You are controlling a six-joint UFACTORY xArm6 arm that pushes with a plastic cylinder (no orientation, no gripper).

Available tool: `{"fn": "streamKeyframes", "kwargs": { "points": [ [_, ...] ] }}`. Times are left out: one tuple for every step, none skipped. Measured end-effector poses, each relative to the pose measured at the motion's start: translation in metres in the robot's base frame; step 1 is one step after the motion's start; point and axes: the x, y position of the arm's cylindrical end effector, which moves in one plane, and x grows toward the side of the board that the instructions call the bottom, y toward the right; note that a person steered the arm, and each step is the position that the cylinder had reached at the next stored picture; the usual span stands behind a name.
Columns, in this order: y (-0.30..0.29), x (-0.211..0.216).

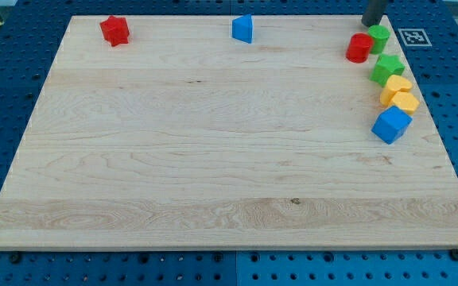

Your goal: Push the red circle parallel left to the yellow hexagon

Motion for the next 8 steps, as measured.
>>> {"fn": "streamKeyframes", "kwargs": {
  "points": [
    [0.000,0.022],
    [0.000,0.030],
    [0.012,0.031],
    [0.026,0.048],
    [0.019,0.079],
    [0.023,0.081],
    [0.037,0.093],
    [0.026,0.059]
  ]
}}
